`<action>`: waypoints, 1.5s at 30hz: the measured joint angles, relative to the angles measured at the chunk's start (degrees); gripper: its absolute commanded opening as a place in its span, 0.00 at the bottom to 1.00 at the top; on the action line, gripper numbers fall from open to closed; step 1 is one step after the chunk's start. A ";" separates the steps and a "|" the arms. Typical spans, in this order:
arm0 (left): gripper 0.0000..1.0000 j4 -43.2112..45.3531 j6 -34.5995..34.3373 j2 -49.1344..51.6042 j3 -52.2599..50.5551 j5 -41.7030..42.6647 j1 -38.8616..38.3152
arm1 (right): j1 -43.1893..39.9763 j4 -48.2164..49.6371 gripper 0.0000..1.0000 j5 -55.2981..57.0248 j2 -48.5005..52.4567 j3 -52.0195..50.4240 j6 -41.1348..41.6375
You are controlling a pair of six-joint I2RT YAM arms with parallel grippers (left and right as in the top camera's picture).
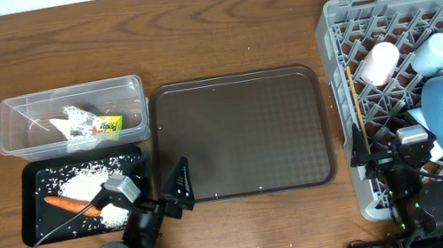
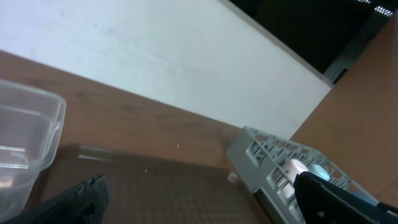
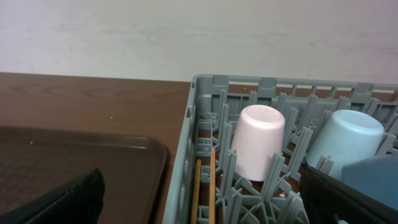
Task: Sort waste into correct bins and load items into the dishwasher rack
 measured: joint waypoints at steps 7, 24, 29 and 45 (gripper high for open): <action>0.98 -5.38 1.16 0.00 -1.18 -0.04 0.00 | 0.00 0.00 0.99 0.00 0.00 0.00 0.00; 0.98 -8.55 15.30 0.00 -0.46 -12.44 0.07 | 0.00 0.00 0.99 0.00 0.00 0.00 0.00; 0.98 -8.44 22.23 0.00 -0.39 -14.51 0.09 | 0.00 0.00 0.99 0.00 0.00 0.00 0.00; 0.98 -8.46 25.75 0.00 -0.35 -14.88 4.44 | 0.00 0.00 0.99 0.00 0.00 0.00 0.00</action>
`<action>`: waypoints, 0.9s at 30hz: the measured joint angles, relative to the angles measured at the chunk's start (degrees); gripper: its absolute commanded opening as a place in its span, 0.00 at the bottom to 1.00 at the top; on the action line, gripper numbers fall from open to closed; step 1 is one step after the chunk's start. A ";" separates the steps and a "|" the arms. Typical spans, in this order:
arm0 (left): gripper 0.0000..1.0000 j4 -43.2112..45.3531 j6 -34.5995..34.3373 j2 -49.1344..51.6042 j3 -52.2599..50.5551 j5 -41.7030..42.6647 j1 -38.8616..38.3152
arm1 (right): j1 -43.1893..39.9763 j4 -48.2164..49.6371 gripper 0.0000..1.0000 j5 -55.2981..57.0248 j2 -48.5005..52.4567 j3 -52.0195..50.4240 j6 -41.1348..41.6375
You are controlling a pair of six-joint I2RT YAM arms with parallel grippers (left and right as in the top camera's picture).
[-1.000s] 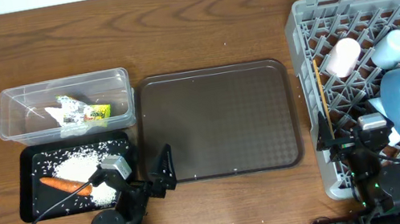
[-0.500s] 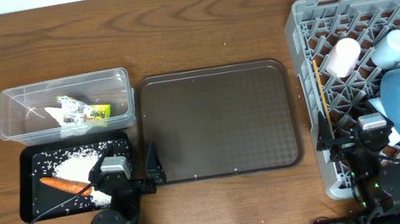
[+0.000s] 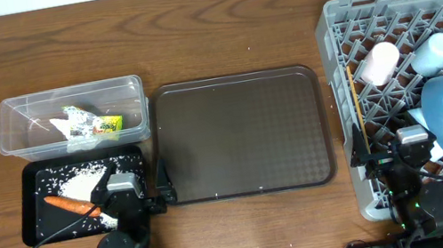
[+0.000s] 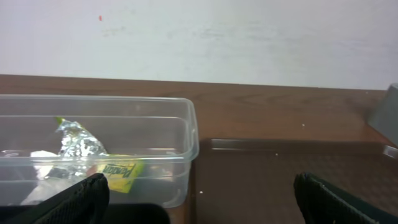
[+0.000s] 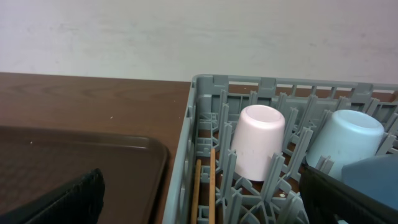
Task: Sort waste into correct bins and load items into the dishwasher rack
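The clear bin [image 3: 72, 119] at the left holds a foil and a yellow wrapper [image 4: 115, 169]. In front of it a black tray [image 3: 37, 209] carries rice and a carrot [image 3: 68, 204]. The grey dishwasher rack [image 3: 336, 51] at the right holds a pink cup [image 3: 381, 63], a light blue cup [image 3: 432, 53], a blue bowl and chopsticks [image 5: 212, 186]. My left gripper [image 3: 130, 195] sits low at the table's front by the black tray, open and empty, facing the clear bin [image 4: 124, 137]. My right gripper [image 3: 401, 148] rests open and empty over the rack's front edge.
A bare brown serving tray [image 3: 241, 134] lies in the middle between the bins and the rack. Both arm bases stand at the table's front edge. A white wall runs behind the table.
My left gripper has turned from pointing right across the brown tray toward the rack to facing straight back at the clear bin. The right gripper has not moved.
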 measured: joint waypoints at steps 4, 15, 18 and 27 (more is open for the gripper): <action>0.98 0.00 0.00 0.00 0.00 -0.11 0.92 | 0.00 0.00 0.99 0.00 0.00 0.00 0.00; 0.98 0.00 0.00 0.00 0.00 -0.13 0.92 | 0.00 0.00 0.99 0.00 0.00 0.00 0.00; 0.98 0.00 0.00 0.00 0.00 -0.13 0.92 | 0.00 0.02 0.99 0.00 0.00 0.00 0.00; 0.98 0.00 0.00 0.00 0.00 -0.15 3.23 | 0.00 0.00 0.99 0.00 0.00 0.00 0.00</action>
